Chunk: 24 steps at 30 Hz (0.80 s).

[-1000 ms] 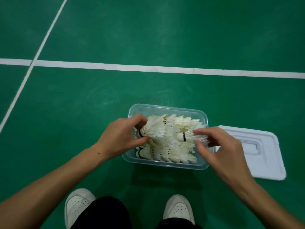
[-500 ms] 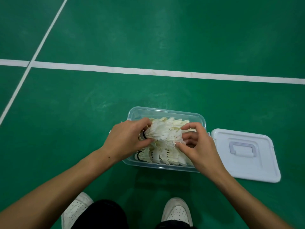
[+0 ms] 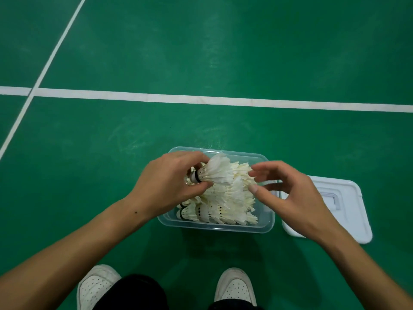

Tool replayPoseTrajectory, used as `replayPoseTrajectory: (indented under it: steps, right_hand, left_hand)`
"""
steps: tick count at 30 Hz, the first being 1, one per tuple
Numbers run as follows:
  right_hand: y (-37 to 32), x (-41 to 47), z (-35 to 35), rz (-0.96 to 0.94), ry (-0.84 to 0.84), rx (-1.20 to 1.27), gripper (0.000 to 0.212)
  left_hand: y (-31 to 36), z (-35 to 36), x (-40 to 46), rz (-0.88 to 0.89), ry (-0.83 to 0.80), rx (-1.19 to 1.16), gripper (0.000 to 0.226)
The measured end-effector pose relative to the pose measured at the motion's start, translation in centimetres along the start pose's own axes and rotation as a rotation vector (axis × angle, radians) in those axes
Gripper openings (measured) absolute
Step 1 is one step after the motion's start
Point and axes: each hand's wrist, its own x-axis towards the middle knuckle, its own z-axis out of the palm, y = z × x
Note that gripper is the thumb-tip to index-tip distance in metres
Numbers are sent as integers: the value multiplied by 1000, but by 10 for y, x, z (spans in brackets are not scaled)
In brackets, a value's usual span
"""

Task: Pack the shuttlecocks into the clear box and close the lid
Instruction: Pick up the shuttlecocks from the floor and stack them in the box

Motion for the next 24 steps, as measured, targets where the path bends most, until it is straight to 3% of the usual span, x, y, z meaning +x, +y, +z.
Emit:
replayPoseTrajectory:
  steps: [4, 9, 15, 19, 24]
  right_hand:
    - [-15, 7, 12, -87, -8, 36, 44]
    - [2, 12, 13, -145, 159, -93, 21]
    - [29, -12, -17, 41, 415, -93, 19]
    - [40, -26, -10, 90, 412, -181, 18]
    - [49, -27, 12, 149, 303, -181, 14]
  left_hand:
    - [20, 5, 18, 62, 19, 16, 33]
    - [33, 14, 30, 111, 36, 30, 37]
    - [-1, 2, 23, 37, -123, 107, 69]
    - [-21, 5, 7, 11, -248, 209, 68]
    - [-21, 17, 6, -11, -283, 285, 59]
